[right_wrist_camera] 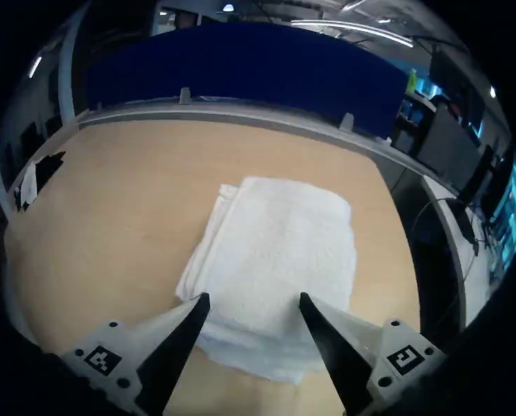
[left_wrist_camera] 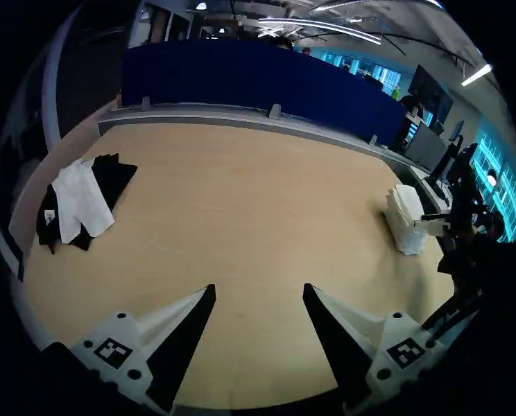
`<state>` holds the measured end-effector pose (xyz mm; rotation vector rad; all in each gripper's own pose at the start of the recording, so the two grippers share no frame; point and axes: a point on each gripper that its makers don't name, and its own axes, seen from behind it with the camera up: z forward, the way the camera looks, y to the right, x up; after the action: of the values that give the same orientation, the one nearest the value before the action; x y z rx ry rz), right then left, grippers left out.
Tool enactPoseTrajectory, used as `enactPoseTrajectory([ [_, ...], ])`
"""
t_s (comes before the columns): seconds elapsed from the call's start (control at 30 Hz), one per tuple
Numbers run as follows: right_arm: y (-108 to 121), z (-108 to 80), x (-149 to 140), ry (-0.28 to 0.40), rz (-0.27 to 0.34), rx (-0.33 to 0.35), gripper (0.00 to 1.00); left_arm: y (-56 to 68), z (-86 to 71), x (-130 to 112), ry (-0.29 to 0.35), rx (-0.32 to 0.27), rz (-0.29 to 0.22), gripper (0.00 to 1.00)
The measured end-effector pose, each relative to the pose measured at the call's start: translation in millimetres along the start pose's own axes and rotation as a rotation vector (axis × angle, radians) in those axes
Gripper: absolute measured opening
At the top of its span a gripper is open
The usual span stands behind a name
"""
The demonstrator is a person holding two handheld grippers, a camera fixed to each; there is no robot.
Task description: Fold towel
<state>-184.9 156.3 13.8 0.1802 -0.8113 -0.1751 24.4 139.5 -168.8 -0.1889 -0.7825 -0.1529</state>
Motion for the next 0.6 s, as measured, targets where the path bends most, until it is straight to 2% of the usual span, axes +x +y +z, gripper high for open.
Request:
enactPoseTrajectory([
  [0.37, -1, 9.1, -9, -0.017, -0.014, 0.014, 1.00, 3.1, 0.2, 0, -0.001, -0.004, 0.003, 0.93],
  [0.6, 2, 1.8, 13, 0.019, -0.029, 0.011, 1.00, 1.5, 0.2, 0, -0.001, 0.000, 0.002, 0.93],
])
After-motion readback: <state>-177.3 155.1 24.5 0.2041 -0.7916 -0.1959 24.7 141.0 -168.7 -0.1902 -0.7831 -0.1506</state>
